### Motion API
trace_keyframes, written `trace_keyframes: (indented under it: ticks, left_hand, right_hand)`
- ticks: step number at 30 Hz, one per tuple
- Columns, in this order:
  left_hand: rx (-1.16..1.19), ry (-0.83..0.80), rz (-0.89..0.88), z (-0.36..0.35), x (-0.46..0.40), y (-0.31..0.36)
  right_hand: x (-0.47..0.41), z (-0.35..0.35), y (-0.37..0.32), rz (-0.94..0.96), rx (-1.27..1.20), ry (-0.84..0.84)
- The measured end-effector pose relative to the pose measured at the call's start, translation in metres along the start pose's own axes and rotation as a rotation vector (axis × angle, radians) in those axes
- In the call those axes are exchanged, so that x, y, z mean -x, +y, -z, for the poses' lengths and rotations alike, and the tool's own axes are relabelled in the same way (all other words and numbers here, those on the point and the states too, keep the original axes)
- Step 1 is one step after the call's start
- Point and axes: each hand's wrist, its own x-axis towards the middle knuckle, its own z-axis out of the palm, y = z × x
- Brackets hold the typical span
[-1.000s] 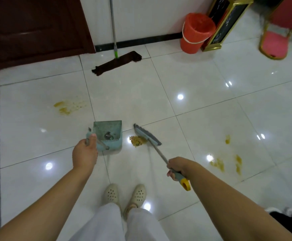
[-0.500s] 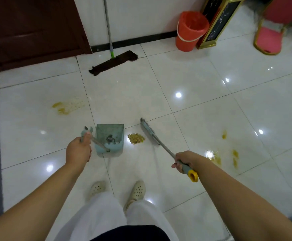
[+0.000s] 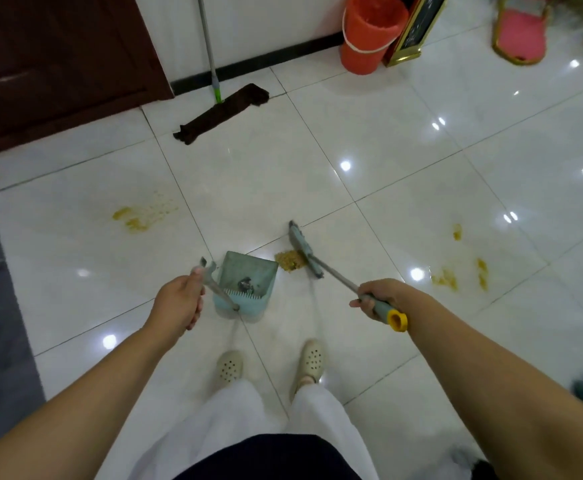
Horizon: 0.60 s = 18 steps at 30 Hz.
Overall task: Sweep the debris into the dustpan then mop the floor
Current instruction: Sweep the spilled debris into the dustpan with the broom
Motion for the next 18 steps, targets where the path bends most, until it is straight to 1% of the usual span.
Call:
trace_keyframes:
  ticks: [6, 10, 14, 18]
  left_hand:
    - [-0.172, -0.202, -0.07, 0.039, -0.014, -0.009]
    - [-0.296, -0.315, -0.122, 0.049, -0.025, -0.007]
    - [-0.444, -0.348, -0.181, 0.044, -0.035, -0.003]
    - [-0.51, -0.349, -0.197, 0.03, -0.045, 0.002]
  right_hand:
    - [-0.004, -0.032, 0.005, 0.054, 0.038, 0.098]
    - [-0.008, -0.048, 0.006, 0.055, 0.015, 0.14]
    - [-0.01, -0.063, 0.011, 0.026, 0.017, 0.166]
    - [-0.015, -0.076, 0.018, -0.02, 0.044, 0.17]
